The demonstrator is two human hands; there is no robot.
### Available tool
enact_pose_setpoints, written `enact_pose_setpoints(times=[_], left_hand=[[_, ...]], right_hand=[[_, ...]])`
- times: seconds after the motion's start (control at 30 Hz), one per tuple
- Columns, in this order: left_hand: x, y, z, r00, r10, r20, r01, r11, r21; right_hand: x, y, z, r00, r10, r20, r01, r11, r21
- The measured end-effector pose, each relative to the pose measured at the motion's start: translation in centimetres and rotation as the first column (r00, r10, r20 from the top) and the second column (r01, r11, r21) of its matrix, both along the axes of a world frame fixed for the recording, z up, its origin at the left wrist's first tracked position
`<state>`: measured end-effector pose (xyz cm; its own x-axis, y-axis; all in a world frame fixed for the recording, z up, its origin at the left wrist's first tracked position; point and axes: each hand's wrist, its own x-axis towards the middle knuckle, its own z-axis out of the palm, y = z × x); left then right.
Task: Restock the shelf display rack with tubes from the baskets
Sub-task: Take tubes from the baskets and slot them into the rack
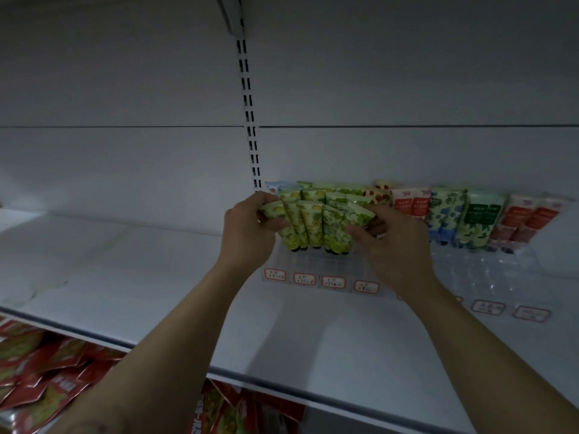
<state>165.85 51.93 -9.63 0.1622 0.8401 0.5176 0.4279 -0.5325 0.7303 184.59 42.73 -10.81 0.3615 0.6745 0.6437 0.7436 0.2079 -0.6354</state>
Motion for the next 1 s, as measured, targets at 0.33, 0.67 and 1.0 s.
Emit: enact_pose_setpoints(times=[0.33,0.67,1.0], left_hand=[[1.4,0.4,0.3,0.991,-0.09,-0.096,0.095,0.994,0.05],[0.5,1.3,0.3,0.974,-0.111,-0.196,0.138,0.982,0.132],[0.9,2.0,-0.7,0.952,-0.024,-0.305,0.135,0.928,0.347]], right_hand=[[1.7,-0.9,1.7,0.993,-0.011,0.116,0.018,0.998,-0.066],[1.6,-0.9,1.1,0.994,-0.025,0.104,0.032,0.998,-0.058],[0.1,-0.1,0.7,0.982,-0.026,0.187,0.035,0.998,-0.05]])
